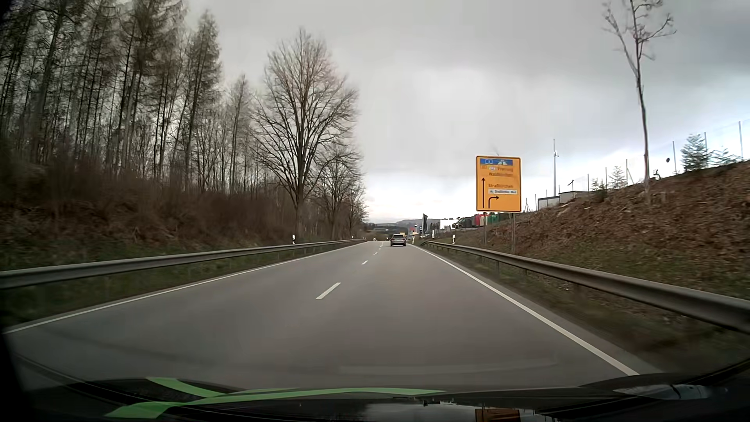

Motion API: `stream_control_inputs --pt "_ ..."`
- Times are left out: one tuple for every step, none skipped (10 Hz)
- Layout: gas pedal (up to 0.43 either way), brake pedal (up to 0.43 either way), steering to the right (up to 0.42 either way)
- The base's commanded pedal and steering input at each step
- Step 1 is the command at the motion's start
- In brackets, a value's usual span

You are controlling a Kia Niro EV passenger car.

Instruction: Follow the waypoints while adhering to traffic rules and regulations

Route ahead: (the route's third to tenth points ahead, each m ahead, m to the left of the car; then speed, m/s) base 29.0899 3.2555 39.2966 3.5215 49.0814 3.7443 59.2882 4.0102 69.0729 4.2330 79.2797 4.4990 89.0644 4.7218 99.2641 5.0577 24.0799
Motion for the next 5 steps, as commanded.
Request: stream_control_inputs --pt "0.169 0.000 -0.005" --pt "0.157 0.000 -0.005" --pt "0.157 0.000 -0.006" --pt "0.150 0.000 -0.005" --pt "0.138 0.000 -0.005"
